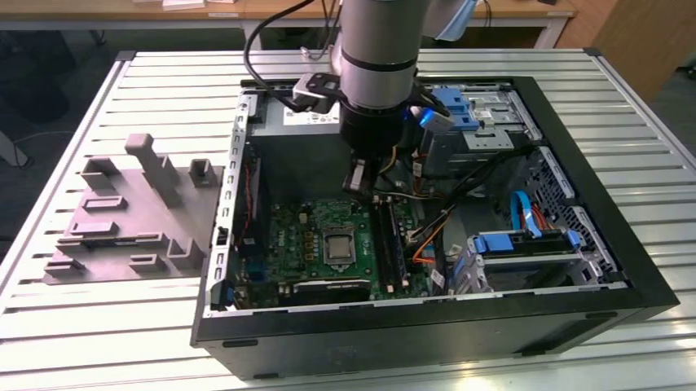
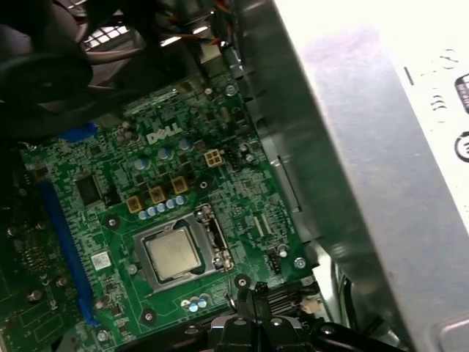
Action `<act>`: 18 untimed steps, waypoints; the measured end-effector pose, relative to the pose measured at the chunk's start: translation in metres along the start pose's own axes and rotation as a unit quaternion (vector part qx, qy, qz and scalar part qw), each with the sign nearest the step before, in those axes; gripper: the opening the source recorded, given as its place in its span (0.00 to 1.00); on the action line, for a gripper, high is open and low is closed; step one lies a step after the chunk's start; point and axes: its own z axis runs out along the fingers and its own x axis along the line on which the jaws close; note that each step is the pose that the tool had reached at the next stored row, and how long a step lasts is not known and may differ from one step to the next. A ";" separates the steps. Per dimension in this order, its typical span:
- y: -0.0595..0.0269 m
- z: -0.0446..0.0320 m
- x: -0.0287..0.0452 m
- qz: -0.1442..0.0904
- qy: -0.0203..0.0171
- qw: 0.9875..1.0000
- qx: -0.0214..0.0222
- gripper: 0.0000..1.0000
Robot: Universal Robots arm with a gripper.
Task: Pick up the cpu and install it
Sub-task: 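Install the first cpu locking lever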
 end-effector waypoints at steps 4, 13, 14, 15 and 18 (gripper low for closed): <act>-0.0003 0.0004 0.0033 -0.007 0.000 1.000 0.001 0.11; -0.0005 0.0005 0.0038 -0.007 0.000 1.000 0.001 0.11; -0.0005 0.0005 0.0039 -0.007 0.000 1.000 0.001 0.11; -0.0006 0.0005 0.0039 -0.007 0.000 1.000 0.001 0.11; -0.0006 0.0005 0.0039 -0.007 0.000 1.000 0.001 0.11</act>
